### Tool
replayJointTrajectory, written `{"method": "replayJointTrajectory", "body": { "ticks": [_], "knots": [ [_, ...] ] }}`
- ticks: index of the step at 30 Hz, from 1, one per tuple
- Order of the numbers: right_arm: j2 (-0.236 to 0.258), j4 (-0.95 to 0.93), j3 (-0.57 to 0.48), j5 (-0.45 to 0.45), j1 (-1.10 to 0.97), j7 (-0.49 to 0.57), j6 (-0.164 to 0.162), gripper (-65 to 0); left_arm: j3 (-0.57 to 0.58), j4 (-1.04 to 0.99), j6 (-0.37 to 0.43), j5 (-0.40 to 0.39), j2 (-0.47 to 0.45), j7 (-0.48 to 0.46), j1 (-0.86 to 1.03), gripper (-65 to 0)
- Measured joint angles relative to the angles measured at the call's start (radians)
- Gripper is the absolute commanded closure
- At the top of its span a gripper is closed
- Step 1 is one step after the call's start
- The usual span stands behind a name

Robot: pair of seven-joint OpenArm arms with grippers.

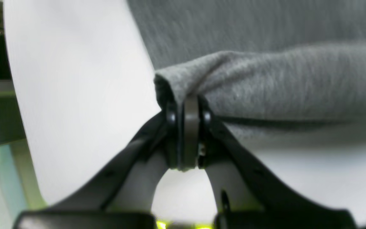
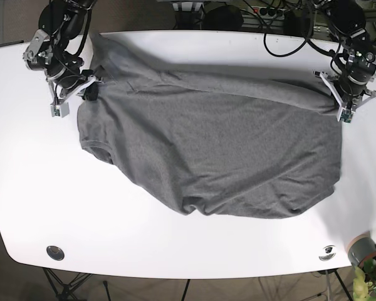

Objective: Fold the T-shirt properly
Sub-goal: 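Lift the shirt with both grippers, swing it, and lay it flat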

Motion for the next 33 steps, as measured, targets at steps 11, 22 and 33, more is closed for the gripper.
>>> {"method": "replayJointTrajectory", "body": {
  "ticks": [11, 22, 33],
  "knots": [
    [0.082, 0.085, -0.105, 0.008, 0.163, -0.001, -0.014, -2.1, 0.064, 0.010, 0.005, 0.012, 0.039, -0.001, -0.287, 0.0],
    [0.143, 0.084, -0.253, -0.206, 0.406, -0.007, -0.006, -2.1, 0.200, 0.005, 0.060, 0.016, -0.024, 0.000, -0.476, 0.0],
    [0.192, -0.079, -0.372, -0.321, 0.679, -0.011, 0.005, -2.1, 0.289, -0.099, 0.171, 0.012, -0.063, 0.002, -0.716, 0.0]
  ]
}}
